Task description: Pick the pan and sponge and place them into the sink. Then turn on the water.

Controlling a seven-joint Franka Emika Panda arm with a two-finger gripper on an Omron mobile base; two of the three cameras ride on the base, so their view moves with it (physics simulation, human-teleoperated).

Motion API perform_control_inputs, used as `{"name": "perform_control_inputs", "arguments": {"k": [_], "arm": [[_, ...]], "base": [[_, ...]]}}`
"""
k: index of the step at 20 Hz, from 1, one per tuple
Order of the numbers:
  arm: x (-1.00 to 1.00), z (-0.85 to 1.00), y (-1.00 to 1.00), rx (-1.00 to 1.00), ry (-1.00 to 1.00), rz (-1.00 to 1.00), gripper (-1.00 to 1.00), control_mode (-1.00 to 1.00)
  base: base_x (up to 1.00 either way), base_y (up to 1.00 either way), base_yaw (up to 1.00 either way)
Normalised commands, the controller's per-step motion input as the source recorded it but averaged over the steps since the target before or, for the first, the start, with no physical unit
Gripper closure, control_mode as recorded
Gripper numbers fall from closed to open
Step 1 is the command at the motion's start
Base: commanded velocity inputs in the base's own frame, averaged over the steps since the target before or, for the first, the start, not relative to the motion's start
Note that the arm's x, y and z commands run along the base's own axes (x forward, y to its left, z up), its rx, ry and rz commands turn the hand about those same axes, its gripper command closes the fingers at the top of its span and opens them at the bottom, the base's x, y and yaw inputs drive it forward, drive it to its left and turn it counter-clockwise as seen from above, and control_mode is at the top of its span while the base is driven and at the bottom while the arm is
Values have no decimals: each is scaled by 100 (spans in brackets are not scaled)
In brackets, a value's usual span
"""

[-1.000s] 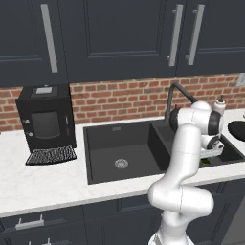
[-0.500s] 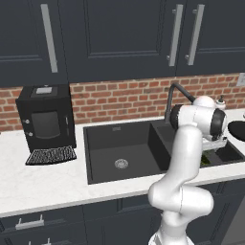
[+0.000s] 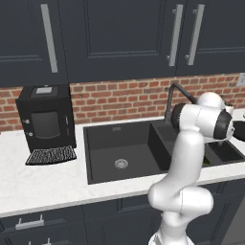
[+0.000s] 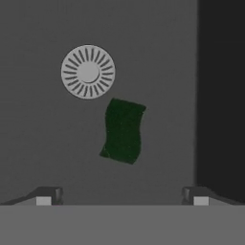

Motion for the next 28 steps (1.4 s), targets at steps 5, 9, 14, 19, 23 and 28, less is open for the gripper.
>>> {"name": "perform_control_inputs", "arguments": {"k": [5, 9, 14, 19, 23, 28], "arm": [[-20, 60, 0, 0, -1, -2, -100, -100], [-28, 63, 0, -1, 0, -2, -100, -100], [-40, 61, 4, -3, -2, -4, -100, -100], [-43, 69, 27, -4, -3, -8, -100, -100], [-34, 74, 49, -6, -4, -11, -100, -100], [-30, 78, 55, -4, -6, -11, -100, -100]], "base": [[0, 0, 0], [0, 0, 0], [0, 0, 0], [0, 0, 0], [0, 0, 0], [0, 0, 0]]}}
